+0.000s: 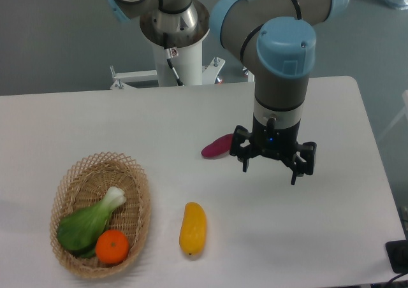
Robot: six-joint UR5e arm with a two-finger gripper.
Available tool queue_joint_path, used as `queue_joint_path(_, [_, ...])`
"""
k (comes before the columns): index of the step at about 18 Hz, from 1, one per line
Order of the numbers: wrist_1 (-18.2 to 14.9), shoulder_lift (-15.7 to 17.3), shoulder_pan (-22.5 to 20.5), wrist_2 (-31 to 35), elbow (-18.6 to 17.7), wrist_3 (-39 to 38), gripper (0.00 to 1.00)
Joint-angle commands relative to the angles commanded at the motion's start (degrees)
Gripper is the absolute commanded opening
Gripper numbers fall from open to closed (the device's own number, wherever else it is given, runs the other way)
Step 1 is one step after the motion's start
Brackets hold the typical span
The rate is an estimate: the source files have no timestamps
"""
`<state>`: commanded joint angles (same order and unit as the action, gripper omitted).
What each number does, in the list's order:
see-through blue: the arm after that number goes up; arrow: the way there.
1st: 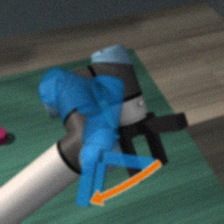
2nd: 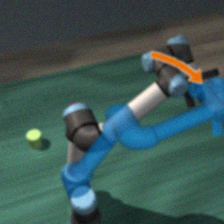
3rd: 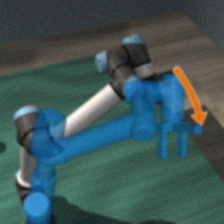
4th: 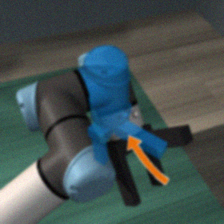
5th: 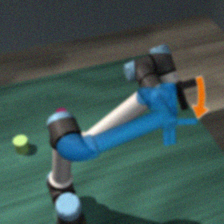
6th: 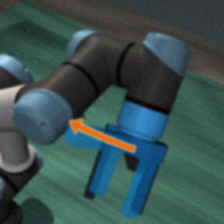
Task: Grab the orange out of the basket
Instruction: 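Move the open gripper over the wicker basket toward the orange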
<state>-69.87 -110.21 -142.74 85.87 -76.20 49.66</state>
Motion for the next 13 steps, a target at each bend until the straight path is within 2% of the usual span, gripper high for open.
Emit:
queue_joint_path(8, [0.2,0.3,0.5,0.1,-0.4,-1.9,1.0])
queue_joint_path(11, [0.1,-0.1,2.3,0.5,-1.0,-9.5,1.0])
queue_joint_path(13, [0.4,0.0,3.6,0.6,-3.0,-13.0,1.0])
